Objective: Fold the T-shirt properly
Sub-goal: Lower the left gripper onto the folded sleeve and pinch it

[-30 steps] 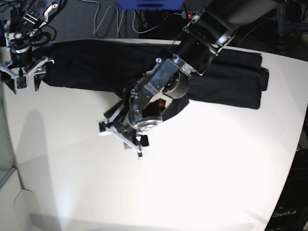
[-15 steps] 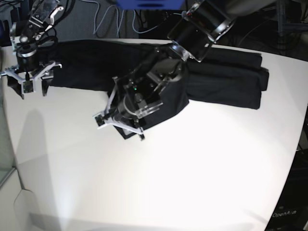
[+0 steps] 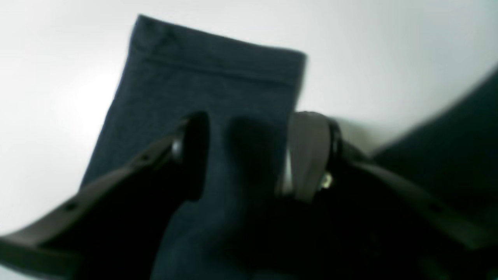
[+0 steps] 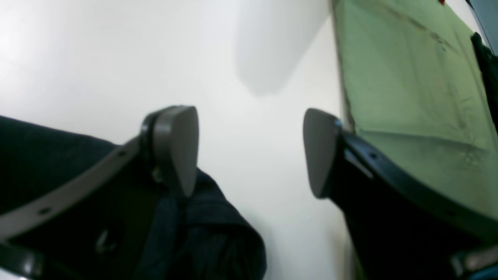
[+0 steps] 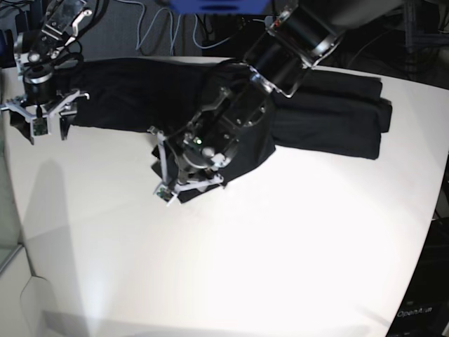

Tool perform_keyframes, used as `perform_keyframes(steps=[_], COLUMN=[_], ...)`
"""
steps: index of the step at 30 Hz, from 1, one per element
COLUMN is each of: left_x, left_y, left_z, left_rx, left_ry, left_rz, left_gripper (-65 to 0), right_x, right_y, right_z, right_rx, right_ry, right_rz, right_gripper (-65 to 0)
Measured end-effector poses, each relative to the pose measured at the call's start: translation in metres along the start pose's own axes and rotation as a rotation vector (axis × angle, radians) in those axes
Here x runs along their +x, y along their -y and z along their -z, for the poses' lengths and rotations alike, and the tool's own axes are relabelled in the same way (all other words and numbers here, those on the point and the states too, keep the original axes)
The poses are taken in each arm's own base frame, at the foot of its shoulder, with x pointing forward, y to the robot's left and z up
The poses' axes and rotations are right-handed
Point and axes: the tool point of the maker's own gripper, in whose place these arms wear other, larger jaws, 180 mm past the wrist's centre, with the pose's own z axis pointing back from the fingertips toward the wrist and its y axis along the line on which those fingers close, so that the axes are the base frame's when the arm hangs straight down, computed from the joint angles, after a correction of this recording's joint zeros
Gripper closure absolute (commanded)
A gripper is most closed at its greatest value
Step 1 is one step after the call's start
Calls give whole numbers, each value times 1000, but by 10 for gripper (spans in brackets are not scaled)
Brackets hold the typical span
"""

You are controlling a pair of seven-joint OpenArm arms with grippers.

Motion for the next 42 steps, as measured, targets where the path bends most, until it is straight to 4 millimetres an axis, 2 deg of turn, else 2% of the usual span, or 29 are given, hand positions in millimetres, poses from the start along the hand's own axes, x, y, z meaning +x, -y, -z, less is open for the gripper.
perform_keyframes(steps=[6, 12, 16, 20, 22, 35, 36, 38, 42], left_x=[-10, -10, -1, 3, -2, -1, -1, -1, -2], left_y=[5, 31, 32, 19, 16, 15, 15, 15, 12], left_z=[7, 6, 6, 9, 13, 18, 18, 18, 18], left_rx=[-14, -60, -86, -35, -28, -19, -19, -19, -9], left_ry=[-16, -11, 25, 36, 23, 52, 52, 52, 49], left_rz=[0, 67, 15, -42, -46, -43, -43, -42, -47], left_gripper=[-324, -324, -324, -324, -324, -319, -313, -260, -91], right_x=[1, 3, 3, 3, 3, 5, 6, 5, 6], right_y=[-2, -5, -5, -5, -5, -8, -8, -7, -7], right_z=[1, 2, 2, 2, 2, 3, 3, 3, 3], right_rx=[7, 13, 13, 13, 13, 23, 23, 23, 23], right_ry=[3, 9, 6, 6, 6, 13, 13, 12, 13], right_rz=[-2, -1, -3, -3, -3, -7, -8, -8, -8], right_gripper=[-396, -396, -396, -396, -396, -396, -396, -396, -396])
